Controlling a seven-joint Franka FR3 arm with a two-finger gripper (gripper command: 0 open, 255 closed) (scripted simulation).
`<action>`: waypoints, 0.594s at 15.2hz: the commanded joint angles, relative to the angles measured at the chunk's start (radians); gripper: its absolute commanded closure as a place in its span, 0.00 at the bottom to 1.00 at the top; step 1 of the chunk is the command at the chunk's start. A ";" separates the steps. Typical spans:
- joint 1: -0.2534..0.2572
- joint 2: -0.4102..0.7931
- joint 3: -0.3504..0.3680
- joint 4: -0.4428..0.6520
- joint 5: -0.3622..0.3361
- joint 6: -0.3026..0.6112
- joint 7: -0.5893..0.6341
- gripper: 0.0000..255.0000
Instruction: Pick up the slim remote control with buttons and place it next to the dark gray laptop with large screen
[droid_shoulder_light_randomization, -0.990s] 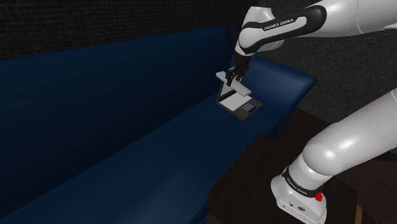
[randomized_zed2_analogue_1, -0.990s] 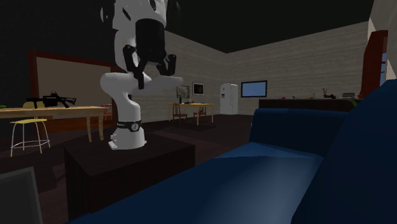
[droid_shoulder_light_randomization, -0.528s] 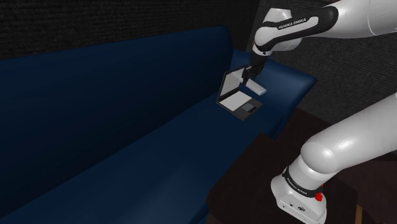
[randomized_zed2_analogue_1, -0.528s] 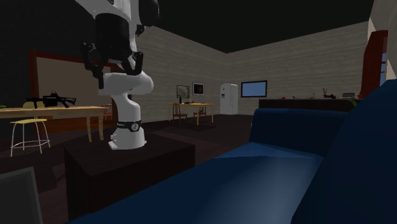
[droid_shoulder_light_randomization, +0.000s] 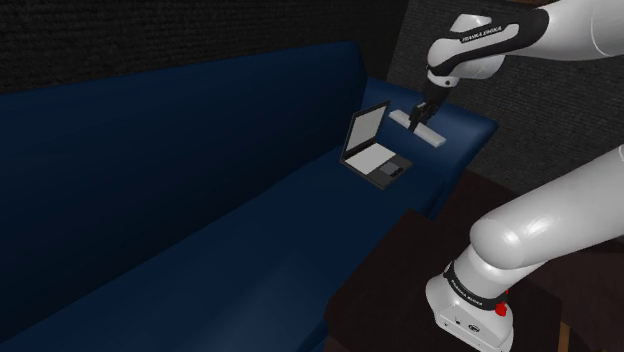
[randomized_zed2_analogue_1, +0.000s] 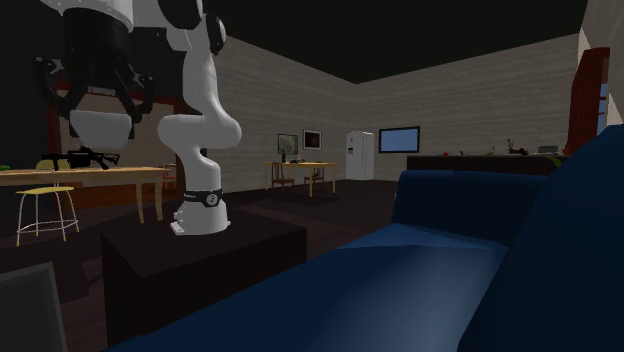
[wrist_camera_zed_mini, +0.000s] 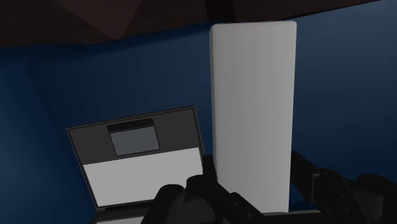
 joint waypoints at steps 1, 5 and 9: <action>-0.017 0.018 -0.035 0.019 0.000 -0.001 -0.054 1.00; -0.031 0.044 -0.069 0.020 0.005 0.024 -0.105 1.00; -0.030 0.069 -0.075 -0.013 0.013 0.081 -0.114 1.00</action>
